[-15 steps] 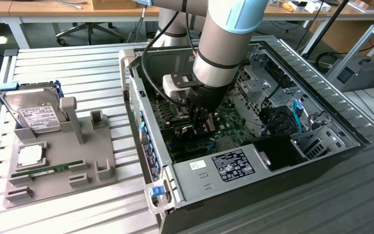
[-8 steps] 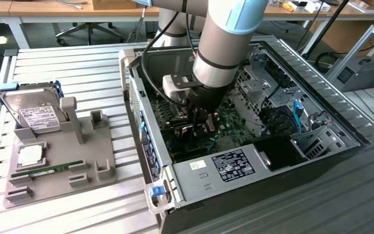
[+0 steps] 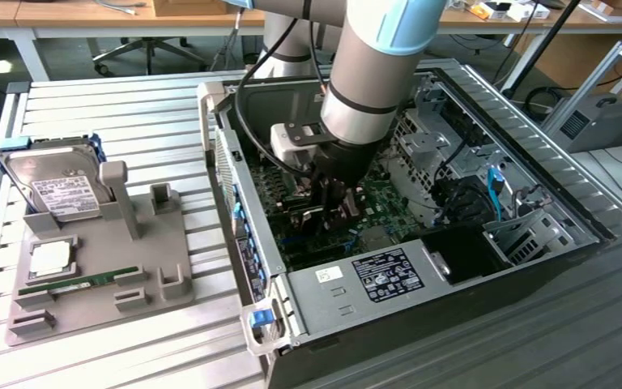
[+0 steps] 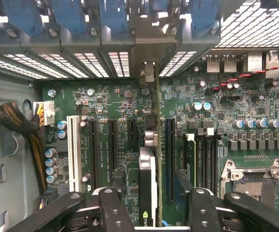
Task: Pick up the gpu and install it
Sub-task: 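Insert the gpu into the slot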
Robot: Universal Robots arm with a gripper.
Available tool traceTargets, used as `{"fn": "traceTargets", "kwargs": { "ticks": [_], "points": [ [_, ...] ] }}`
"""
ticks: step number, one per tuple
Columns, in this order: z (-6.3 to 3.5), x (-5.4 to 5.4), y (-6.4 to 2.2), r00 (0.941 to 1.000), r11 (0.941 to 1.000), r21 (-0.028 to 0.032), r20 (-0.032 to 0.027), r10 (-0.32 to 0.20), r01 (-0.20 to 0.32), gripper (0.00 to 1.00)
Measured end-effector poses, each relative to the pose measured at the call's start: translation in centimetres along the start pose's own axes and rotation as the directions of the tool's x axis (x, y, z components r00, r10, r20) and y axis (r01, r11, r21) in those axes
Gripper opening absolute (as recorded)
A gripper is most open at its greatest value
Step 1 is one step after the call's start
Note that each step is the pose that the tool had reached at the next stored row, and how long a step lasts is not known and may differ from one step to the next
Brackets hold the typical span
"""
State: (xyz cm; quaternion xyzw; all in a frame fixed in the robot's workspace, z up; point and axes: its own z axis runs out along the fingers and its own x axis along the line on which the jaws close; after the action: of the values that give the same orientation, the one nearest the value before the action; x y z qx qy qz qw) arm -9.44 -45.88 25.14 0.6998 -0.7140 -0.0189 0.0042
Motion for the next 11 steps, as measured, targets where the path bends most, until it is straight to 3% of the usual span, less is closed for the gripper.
{"fn": "traceTargets", "kwargs": {
  "ticks": [6,11],
  "points": [
    [-1.72,0.0,0.05,1.0,1.0,0.0,-0.0011,0.0,0.0,0.53],
    [-1.81,-0.1,0.06,1.0,1.0,0.0002,-0.0049,0.0,0.0,0.53]
  ]
}}
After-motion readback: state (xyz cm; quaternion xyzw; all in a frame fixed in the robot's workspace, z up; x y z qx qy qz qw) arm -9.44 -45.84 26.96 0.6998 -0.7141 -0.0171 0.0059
